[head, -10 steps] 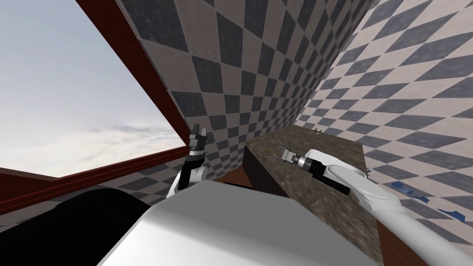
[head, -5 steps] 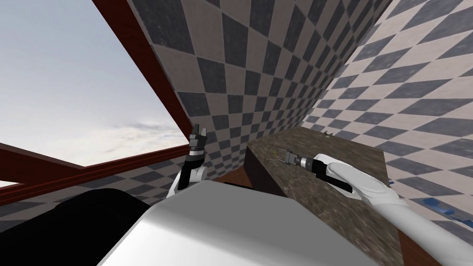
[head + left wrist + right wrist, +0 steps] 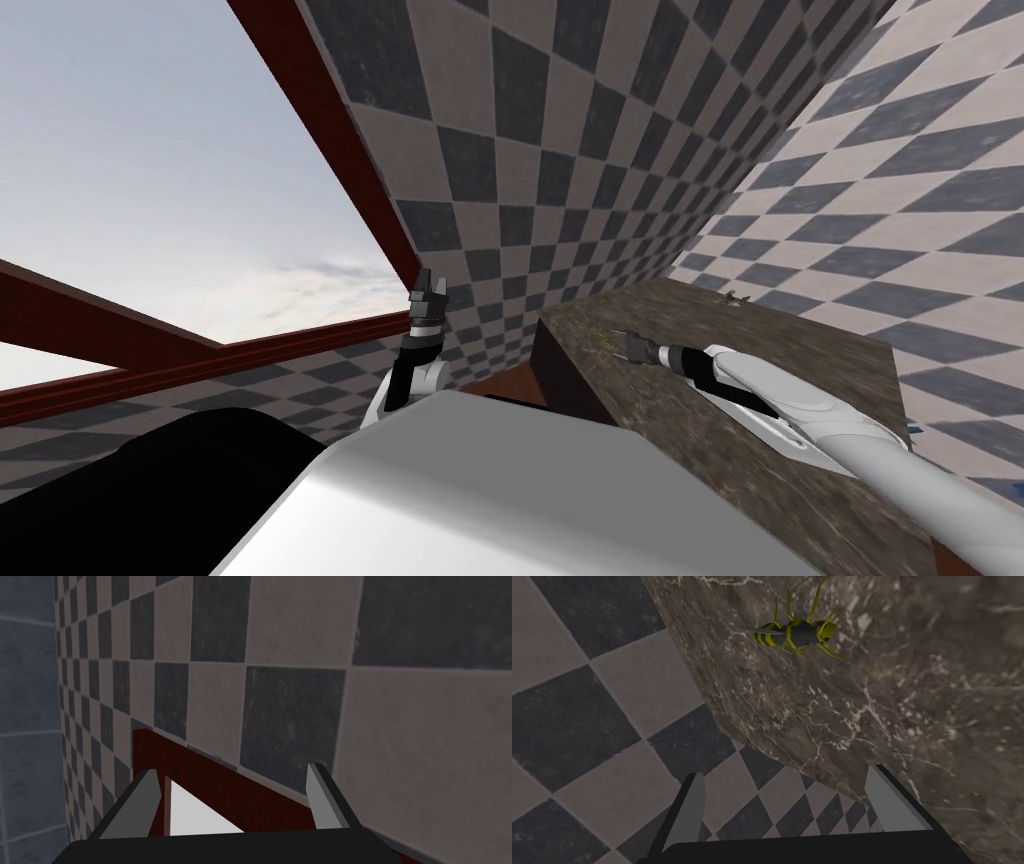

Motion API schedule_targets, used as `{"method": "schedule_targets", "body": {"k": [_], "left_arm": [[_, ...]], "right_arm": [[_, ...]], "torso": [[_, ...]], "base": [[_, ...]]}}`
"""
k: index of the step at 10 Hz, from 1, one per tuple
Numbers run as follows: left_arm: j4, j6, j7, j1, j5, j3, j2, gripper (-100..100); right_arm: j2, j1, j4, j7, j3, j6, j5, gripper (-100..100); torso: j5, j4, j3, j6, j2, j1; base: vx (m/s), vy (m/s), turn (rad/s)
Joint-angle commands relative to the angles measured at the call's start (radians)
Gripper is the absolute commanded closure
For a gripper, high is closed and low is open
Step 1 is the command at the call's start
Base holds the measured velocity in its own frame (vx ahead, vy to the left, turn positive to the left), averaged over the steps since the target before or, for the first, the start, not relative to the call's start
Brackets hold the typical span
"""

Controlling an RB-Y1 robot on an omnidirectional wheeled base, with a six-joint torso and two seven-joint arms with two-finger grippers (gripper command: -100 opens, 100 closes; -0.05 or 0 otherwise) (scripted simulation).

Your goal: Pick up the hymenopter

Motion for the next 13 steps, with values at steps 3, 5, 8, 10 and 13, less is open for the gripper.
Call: {"method": "schedule_targets", "body": {"k": [3,5,8,10,13], "left_arm": [[0.000,0.000,0.000,0.000,0.000,0.000,0.000,0],[0.000,0.000,0.000,0.000,0.000,0.000,0.000,0],[0.000,0.000,0.000,0.000,0.000,0.000,0.000,0],[0.000,0.000,0.000,0.000,0.000,0.000,0.000,0],[0.000,0.000,0.000,0.000,0.000,0.000,0.000,0]], "right_arm": [[-0.029,-0.039,0.073,0.038,0.043,-0.026,0.073,-100],[-0.041,-0.053,0.104,0.054,0.060,-0.038,0.100,-100],[-0.051,-0.064,0.130,0.069,0.075,-0.047,0.124,-100],[-0.066,-0.081,0.170,0.093,0.101,-0.063,0.163,-100],[-0.070,-0.083,0.177,0.094,0.111,-0.067,0.175,0]], "torso": [[0.000,0.000,0.000,0.000,0.000,0.000],[0.000,0.000,0.000,-0.001,-0.001,0.001],[0.000,0.000,0.000,0.000,0.000,0.001],[0.000,0.000,0.000,0.000,0.000,0.001],[0.000,0.000,-0.001,0.000,-0.001,0.002]], "base": [[0.016,-0.010,0.092],[0.027,-0.007,0.118],[0.012,-0.003,0.043],[0.028,-0.001,0.095],[0.039,0.005,0.072]]}}
